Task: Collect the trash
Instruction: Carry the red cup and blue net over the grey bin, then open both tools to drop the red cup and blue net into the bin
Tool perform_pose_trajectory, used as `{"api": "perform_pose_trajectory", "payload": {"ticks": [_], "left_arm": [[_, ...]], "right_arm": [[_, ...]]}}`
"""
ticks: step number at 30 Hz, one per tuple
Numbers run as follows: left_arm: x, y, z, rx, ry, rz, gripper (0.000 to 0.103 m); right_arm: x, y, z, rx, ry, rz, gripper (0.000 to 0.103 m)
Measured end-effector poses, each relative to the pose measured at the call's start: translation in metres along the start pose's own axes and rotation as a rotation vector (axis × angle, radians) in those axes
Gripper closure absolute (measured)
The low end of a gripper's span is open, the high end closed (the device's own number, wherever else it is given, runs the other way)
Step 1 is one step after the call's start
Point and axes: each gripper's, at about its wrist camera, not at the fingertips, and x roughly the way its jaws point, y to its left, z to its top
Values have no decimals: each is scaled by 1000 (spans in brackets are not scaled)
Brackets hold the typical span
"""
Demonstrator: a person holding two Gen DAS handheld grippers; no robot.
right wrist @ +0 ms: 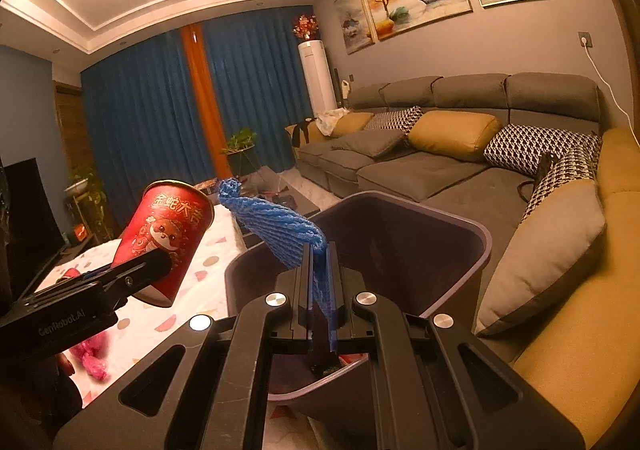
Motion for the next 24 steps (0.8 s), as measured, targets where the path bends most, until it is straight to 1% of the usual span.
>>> {"api": "perform_pose_trajectory", "payload": {"ticks": [7,10,17,24], "left_arm": [[12,-5,0,3,17,-23,45],[19,-10,-1,12,31,-32,45],[31,-15,-4,24,61,-37,45],[41,-17,-5,29,82,-42,45]], "right_arm": [[10,-11,0,23,18,-23,96],[9,-7,-3,25,25,-30,96],[17,-16,-3,37,52,-38,96],[20,-20,-4,43,62,-38,95]]}}
